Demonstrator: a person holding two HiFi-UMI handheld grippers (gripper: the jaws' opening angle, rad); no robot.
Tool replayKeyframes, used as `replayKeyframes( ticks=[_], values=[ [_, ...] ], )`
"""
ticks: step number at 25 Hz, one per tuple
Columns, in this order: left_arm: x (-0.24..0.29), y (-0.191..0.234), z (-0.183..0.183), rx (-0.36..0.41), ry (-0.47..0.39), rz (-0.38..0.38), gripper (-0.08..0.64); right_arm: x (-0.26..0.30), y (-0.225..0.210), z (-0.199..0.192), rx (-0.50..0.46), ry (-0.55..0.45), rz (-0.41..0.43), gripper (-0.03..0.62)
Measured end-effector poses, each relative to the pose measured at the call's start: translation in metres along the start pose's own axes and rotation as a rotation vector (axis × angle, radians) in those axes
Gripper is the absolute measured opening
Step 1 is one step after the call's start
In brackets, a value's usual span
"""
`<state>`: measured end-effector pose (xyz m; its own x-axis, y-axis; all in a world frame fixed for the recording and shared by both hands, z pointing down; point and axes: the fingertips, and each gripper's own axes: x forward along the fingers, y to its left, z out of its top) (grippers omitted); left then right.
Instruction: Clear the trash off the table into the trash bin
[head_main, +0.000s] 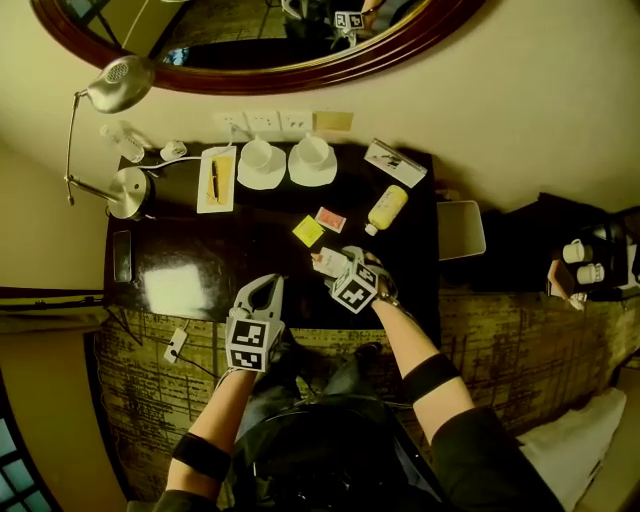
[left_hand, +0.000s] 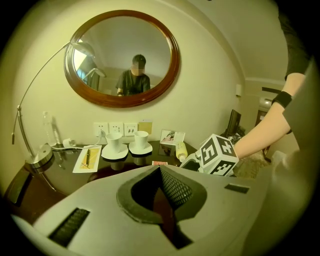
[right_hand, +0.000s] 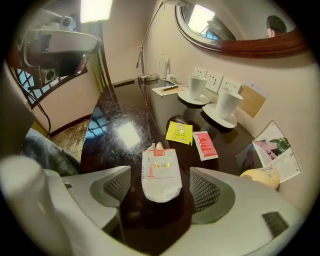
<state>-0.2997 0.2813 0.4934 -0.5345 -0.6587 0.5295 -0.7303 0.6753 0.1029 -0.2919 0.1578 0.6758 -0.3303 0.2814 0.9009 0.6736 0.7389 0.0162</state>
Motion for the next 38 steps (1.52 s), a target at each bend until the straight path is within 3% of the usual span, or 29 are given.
replayKeyframes(
  ticks=[10,15,21,29,38],
  values=[
    [0.004,0.009,-0.009,-0.020,0.021,0.005,0.000,0.028,-0.003,-0.009,0.051,0.036,0.058,0.399],
    [0.004,0.007,-0.010,-0.023,0.022,-0.002,0.000,0.028,0.007,-0.010,0.034,0.038,0.082,0.298],
    [0.003,0.006,-0.010,-0.026,0.020,-0.003,0.000,0.021,0.007,-0.005,-0.006,0.021,0.050,0.239],
    [0.001,0.003,-0.014,-0.021,0.025,-0.007,0.000,0.012,0.002,0.004,-0.051,0.005,-0.008,0.081],
    [-0.002,0.004,-0.011,-0.023,0.017,0.004,0.000,-0.002,-0.002,0.013,-0.011,-0.018,-0.034,0.052]
  ],
)
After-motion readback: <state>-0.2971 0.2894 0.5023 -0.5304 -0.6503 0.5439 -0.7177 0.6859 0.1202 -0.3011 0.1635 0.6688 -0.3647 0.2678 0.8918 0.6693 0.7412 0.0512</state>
